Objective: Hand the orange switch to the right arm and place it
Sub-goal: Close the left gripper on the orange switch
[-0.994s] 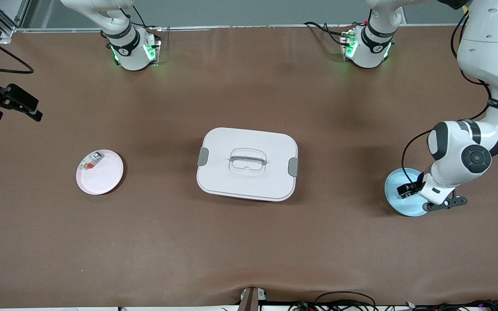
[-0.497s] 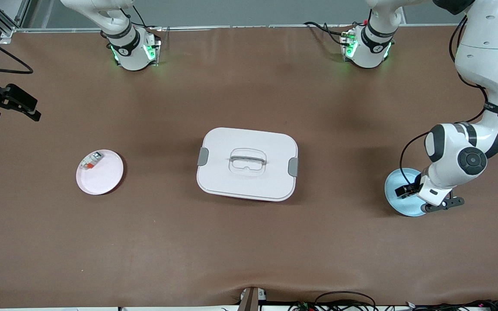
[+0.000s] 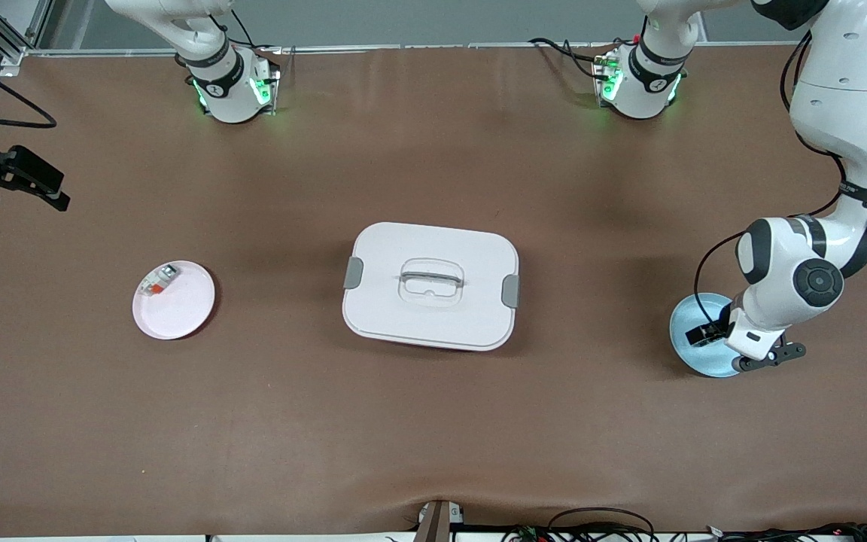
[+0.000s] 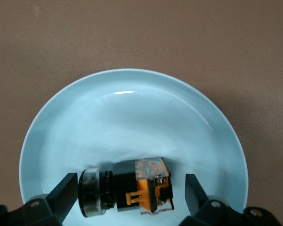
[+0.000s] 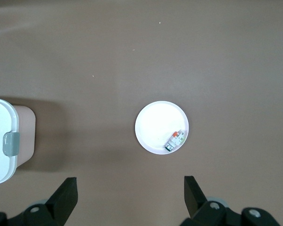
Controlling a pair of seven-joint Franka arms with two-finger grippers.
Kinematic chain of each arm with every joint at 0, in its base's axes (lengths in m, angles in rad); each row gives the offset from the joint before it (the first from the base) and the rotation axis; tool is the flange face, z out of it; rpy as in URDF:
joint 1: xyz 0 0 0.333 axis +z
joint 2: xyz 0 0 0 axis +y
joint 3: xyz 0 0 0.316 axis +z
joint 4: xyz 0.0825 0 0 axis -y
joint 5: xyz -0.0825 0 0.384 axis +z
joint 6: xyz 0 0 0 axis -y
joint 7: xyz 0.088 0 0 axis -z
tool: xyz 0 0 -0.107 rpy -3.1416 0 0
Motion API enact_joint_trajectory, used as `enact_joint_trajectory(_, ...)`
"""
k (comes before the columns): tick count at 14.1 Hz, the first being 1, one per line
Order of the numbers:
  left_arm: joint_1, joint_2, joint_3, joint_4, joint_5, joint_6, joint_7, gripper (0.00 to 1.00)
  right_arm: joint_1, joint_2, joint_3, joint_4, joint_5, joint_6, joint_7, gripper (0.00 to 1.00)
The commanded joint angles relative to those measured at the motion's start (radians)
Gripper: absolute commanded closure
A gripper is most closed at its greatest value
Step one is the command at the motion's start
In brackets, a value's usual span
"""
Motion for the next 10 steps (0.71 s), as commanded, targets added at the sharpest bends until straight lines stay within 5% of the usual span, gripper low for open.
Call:
enact_joint_trajectory(1,0.007,0.019,-0.002,0.023,0.019,0.004,-0.031,0.05,-0.004,0.010,-0.001,0.026,-0.010,-0.016,-0.008,0.00)
enact_joint_trajectory(3,0.007,0.018,0.001,0.023,0.019,0.000,-0.031,0.40,-0.005,0.010,-0.001,0.026,-0.008,-0.016,-0.010,0.00)
enact_joint_trajectory(4,0.007,0.013,-0.002,0.023,0.019,-0.002,-0.031,0.76,-0.001,0.008,-0.001,0.026,-0.008,-0.017,-0.008,0.00)
enact_joint_trajectory(5,0.004,0.010,0.001,0.023,0.019,-0.003,-0.031,1.00,0.000,0.008,-0.001,0.026,-0.008,-0.017,-0.008,0.00)
enact_joint_trajectory(10,-0.005,-0.082,-0.038,0.057,0.011,-0.164,-0.030,1.00,0.003,0.008,0.000,0.023,-0.005,-0.017,-0.007,0.00)
